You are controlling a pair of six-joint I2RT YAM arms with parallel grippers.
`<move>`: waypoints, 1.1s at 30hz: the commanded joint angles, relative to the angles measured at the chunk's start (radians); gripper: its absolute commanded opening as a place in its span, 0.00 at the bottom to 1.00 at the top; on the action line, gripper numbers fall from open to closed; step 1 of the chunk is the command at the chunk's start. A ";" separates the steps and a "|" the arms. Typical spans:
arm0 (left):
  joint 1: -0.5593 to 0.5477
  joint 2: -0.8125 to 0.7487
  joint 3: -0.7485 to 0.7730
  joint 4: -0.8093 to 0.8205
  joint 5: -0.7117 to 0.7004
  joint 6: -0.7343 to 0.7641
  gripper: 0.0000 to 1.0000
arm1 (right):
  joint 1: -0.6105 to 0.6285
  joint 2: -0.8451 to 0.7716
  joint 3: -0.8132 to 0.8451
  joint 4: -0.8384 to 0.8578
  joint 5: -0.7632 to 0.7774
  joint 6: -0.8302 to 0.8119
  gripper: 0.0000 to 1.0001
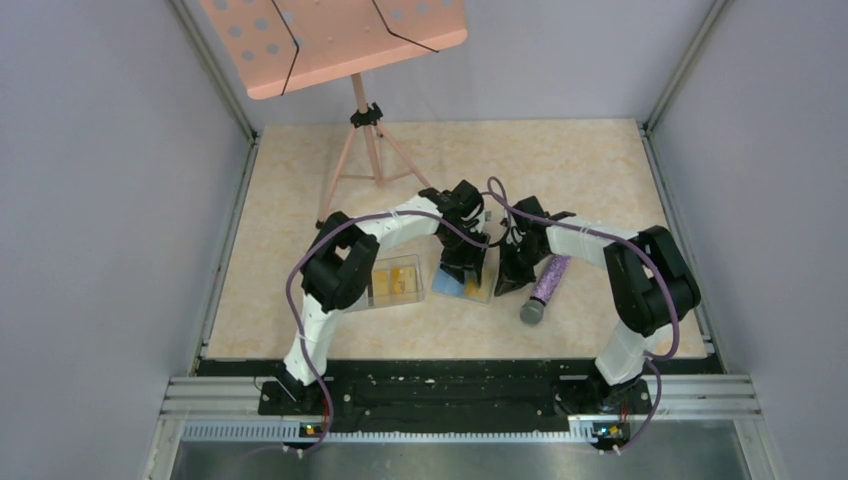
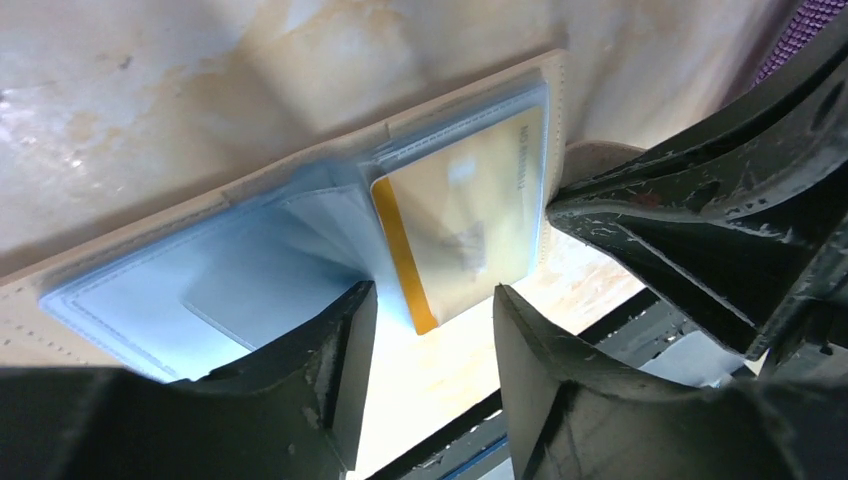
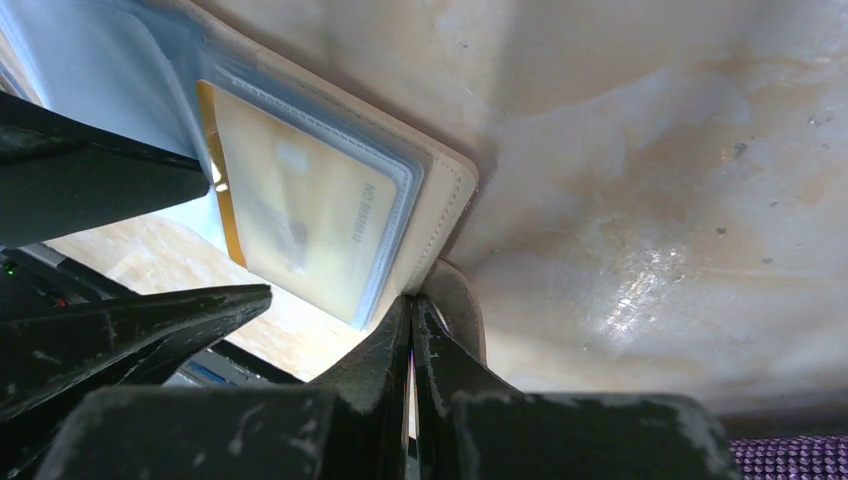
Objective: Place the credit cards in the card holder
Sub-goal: Insert the credit card into the card holder.
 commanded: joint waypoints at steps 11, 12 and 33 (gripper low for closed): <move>0.132 -0.319 -0.206 0.209 0.107 -0.092 0.56 | 0.059 -0.043 0.172 -0.046 0.014 -0.051 0.00; 0.151 -0.342 -0.235 0.233 0.123 -0.111 0.56 | 0.071 -0.034 0.193 -0.047 0.013 -0.054 0.00; 0.425 -0.759 -0.590 0.168 0.007 -0.087 0.55 | 0.231 0.249 0.447 -0.196 0.176 -0.144 0.00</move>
